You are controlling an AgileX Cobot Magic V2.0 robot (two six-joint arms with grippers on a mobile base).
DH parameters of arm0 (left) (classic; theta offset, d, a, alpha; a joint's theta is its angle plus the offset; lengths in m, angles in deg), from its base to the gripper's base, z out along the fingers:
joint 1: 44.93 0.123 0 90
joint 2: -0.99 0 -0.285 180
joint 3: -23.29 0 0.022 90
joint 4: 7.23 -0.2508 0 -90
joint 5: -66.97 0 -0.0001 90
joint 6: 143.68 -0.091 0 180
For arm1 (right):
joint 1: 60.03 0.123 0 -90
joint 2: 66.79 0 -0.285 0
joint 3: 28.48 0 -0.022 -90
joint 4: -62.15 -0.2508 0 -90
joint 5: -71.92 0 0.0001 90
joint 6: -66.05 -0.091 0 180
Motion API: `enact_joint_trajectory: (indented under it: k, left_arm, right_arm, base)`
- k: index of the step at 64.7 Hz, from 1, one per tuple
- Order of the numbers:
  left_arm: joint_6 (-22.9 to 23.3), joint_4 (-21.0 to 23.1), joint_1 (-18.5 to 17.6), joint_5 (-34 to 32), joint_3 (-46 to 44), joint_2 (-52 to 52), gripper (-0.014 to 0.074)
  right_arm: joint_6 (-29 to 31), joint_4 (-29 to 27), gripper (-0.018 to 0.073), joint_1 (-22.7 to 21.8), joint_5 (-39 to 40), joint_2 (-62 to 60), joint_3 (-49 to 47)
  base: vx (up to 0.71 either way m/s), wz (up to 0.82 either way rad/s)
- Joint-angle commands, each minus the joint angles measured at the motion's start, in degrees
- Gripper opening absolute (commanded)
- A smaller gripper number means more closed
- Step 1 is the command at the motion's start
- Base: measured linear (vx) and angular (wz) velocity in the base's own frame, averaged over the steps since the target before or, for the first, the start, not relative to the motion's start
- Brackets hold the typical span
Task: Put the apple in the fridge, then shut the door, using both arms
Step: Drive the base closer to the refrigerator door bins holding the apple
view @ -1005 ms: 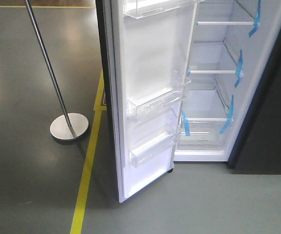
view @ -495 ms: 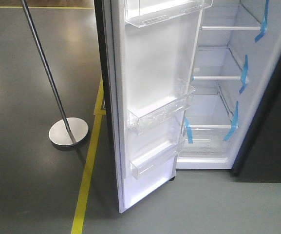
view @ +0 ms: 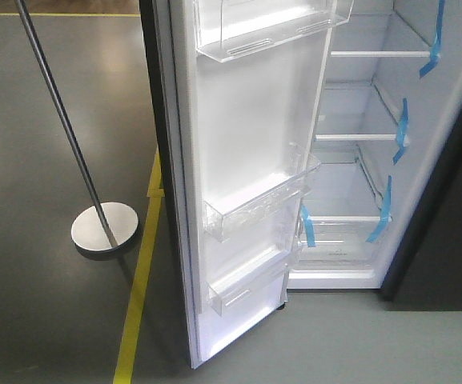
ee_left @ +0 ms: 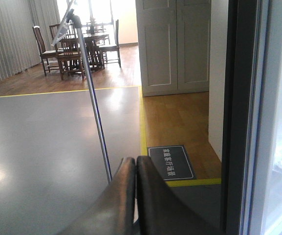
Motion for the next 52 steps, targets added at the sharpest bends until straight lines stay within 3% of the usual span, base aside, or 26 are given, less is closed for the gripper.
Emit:
enact_joint_trajectory:
  k: [1,52]
  left_arm:
    - [0.2,0.5,-0.2,-4.3,-1.0,0.8,-0.0006]
    - [0.2,0.5,-0.2,-4.3,-1.0,0.8,-0.0006]
  right_arm:
    - [0.4,-0.5,0.0060,-0.2,4.8,-1.2,-2.0]
    - [0.4,-0.5,0.0060,-0.2,4.8,-1.2,-2.0]
  base:
    - [0.11,-0.03]
    - [0.10,-0.02]
